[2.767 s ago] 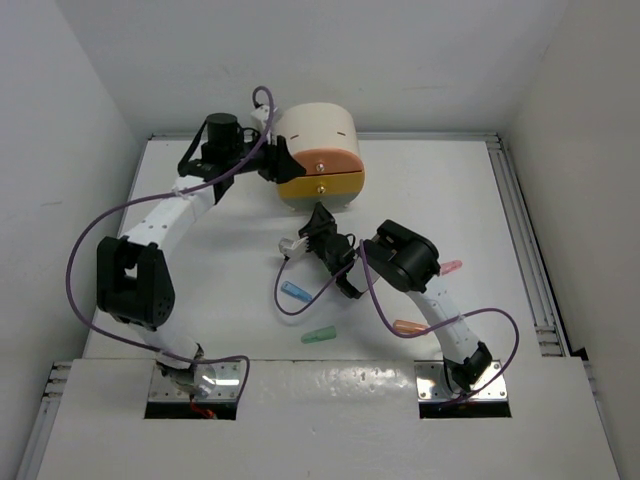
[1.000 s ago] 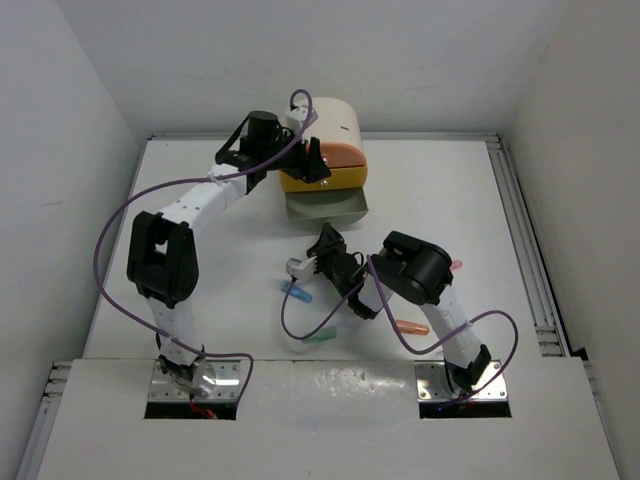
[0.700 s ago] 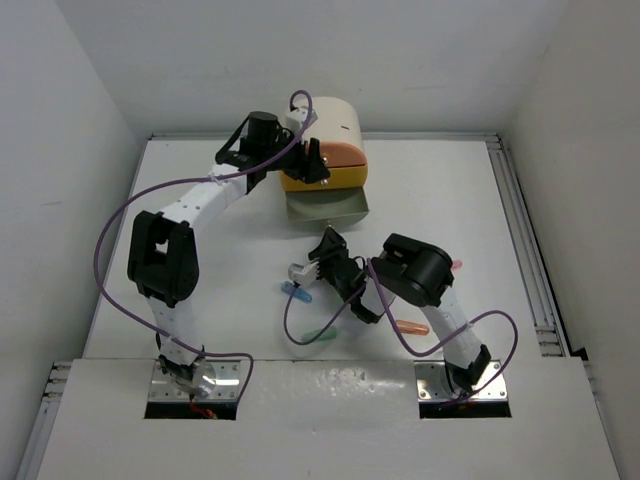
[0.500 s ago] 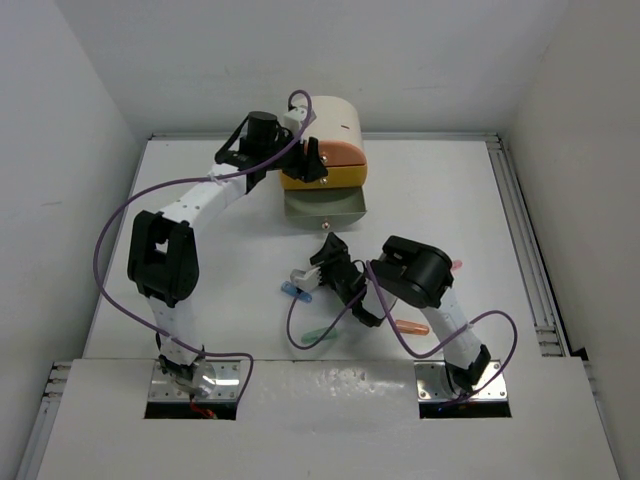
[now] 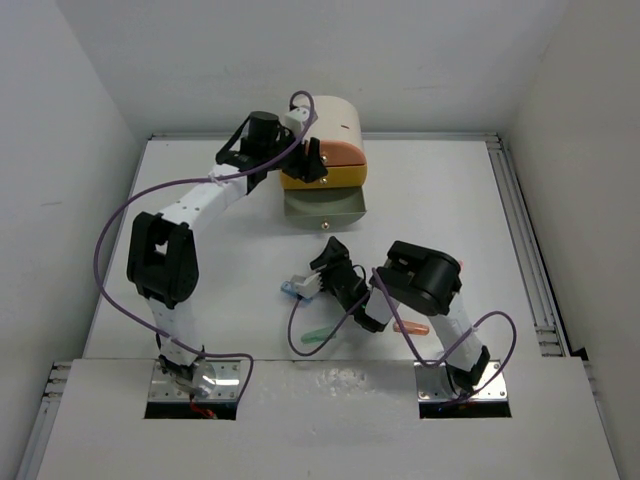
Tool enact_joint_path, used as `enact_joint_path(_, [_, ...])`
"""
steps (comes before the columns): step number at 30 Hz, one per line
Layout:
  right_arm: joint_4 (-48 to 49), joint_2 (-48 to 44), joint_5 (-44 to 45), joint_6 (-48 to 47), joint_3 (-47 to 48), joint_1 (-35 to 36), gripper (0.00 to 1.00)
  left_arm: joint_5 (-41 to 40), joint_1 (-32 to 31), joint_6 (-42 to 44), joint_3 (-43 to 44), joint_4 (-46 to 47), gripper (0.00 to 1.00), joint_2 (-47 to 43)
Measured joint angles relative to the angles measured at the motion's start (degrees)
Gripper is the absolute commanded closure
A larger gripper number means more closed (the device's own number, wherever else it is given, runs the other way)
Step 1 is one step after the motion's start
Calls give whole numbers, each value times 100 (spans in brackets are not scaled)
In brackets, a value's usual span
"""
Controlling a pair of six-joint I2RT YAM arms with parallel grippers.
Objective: Sort the stationery into containers
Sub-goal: Pick up the stationery from the center of the board.
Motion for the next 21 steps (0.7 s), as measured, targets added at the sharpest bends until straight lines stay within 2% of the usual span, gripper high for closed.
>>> enact_joint_path(5, [-153,-739,199,-33,-179,131,46,-144,-63,52,0,-114,27,-337])
enact_joint_path(11, [-166,-2236,452,-94,-544,221,43,-295,-103,503,-17,-535,16,-1482])
enact_joint_path(14, [-269,-3355,767,157,-791,210,38,-74,15,1008,-153,-966,15,-2277])
enact_joint_path(17, [-133,-4424,1119,317,-1134,68,27,374,249,1799,-302,-1674,16,-2876])
enact_joint_path(21, [4,-5241,1318,348,-2282,-529,21,551,264,3036,-973,-2682,17,-3370])
